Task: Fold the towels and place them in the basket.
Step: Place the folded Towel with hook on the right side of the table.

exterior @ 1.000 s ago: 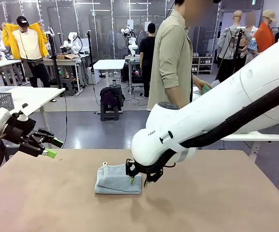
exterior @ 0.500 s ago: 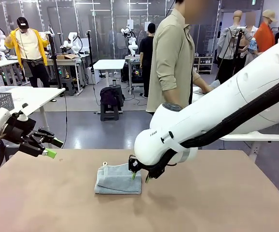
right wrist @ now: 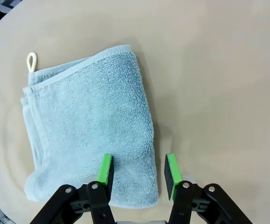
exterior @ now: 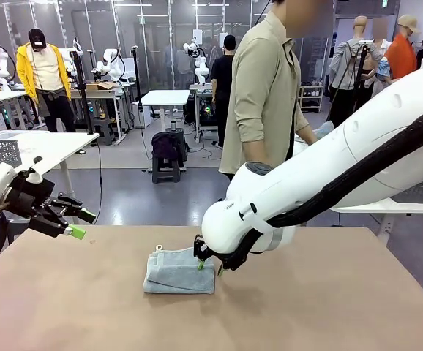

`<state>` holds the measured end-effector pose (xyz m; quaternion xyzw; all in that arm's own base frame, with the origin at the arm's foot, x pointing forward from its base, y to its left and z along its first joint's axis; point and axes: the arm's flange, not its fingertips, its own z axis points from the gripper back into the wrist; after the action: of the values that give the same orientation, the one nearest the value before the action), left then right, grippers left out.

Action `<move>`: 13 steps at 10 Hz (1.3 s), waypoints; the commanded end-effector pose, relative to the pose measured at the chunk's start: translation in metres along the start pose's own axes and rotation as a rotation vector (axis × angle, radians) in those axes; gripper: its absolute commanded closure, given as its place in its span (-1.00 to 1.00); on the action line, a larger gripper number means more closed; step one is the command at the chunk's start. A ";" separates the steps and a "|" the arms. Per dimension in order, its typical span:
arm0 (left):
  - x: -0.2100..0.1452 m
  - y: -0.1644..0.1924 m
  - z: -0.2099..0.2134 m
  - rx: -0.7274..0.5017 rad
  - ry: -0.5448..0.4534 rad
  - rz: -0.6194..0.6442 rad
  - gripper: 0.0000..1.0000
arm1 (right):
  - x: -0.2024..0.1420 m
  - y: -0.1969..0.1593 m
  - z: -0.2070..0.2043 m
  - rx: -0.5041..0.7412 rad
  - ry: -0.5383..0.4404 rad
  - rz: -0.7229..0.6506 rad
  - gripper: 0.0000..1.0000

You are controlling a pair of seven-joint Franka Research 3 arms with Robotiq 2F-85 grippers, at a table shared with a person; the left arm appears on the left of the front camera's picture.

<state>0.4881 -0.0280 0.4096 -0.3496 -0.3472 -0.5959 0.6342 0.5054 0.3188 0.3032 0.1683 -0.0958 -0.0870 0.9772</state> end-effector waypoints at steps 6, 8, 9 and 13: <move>0.002 -0.002 0.001 0.005 -0.006 0.007 -0.59 | -0.002 -0.002 -0.018 0.050 -0.018 0.008 -0.13; 0.002 -0.002 0.001 0.005 -0.006 0.007 -0.59 | -0.004 -0.003 -0.018 0.059 -0.016 0.019 0.25; 0.002 -0.002 0.001 0.005 -0.006 0.007 -0.59 | -0.004 -0.004 -0.018 0.062 -0.017 0.021 0.62; 0.002 -0.002 0.001 0.005 -0.006 0.007 -0.59 | -0.007 -0.003 -0.015 0.039 -0.012 0.037 1.00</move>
<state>0.4881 -0.0280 0.4096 -0.3496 -0.3472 -0.5959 0.6342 0.5055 0.3238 0.2891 0.1819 -0.1020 -0.0748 0.9751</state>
